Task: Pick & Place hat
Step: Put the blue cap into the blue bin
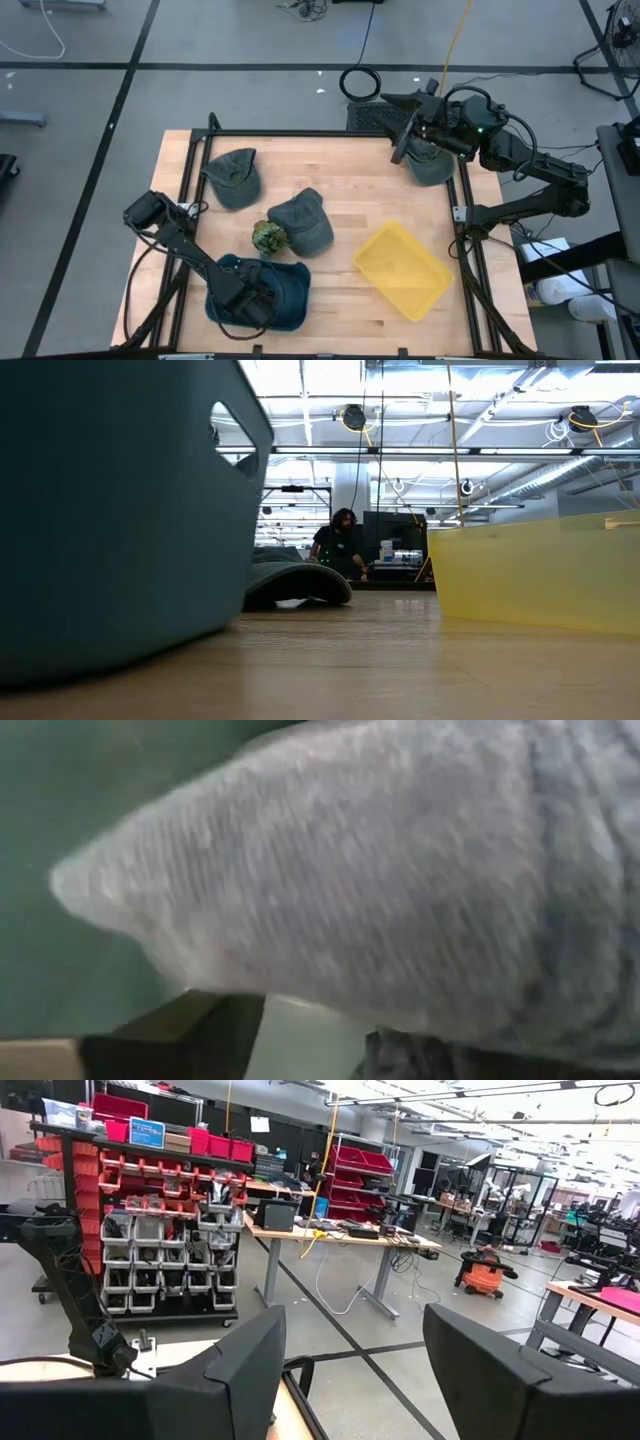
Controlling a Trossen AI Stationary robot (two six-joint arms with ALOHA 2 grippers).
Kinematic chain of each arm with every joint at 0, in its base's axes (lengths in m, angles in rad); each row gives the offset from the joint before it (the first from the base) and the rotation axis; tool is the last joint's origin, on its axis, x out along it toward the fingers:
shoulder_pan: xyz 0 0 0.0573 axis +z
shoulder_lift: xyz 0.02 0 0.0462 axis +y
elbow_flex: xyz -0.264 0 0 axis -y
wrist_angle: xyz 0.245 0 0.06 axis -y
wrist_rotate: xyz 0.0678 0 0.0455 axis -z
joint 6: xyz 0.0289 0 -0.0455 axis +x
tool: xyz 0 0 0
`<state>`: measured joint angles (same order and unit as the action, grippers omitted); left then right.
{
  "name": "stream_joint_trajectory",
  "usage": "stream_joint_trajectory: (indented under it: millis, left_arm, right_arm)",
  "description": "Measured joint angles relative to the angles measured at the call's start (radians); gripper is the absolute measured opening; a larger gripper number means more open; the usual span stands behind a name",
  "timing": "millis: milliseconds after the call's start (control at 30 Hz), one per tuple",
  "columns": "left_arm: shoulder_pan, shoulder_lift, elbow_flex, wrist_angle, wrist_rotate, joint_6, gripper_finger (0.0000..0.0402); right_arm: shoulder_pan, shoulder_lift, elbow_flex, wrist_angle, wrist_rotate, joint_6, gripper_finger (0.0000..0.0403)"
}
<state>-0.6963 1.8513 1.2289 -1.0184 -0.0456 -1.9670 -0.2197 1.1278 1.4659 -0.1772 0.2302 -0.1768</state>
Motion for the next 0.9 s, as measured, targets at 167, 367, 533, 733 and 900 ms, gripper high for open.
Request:
stream_joint_trajectory:
  millis: [167,367,533,733,900]
  left_arm:
    - [0.002,-0.005,0.0,0.003,0.003,0.023,0.0365]
    - [0.003,-0.006,0.001,0.003,0.017,0.029,0.0395]
    - [0.014,-0.009,0.001,0.026,0.042,0.055,0.0387]
    - [0.033,-0.07,0.001,0.051,0.045,0.099,0.0398]
    - [0.05,-0.147,0.002,0.018,-0.005,0.082,0.0398]
  right_arm:
    - [0.0,0.0,0.0,0.0,0.0,0.0,0.0224]
    - [0.0,0.0,0.0,0.0,0.0,0.0,0.0224]
    - [0.0,0.0,0.0,0.0,0.0,-0.006,0.0224]
    - [0.0,0.0,0.0,0.0,0.0,-0.034,0.0224]
    - [0.0,0.0,0.0,0.0,0.0,-0.034,0.0224]
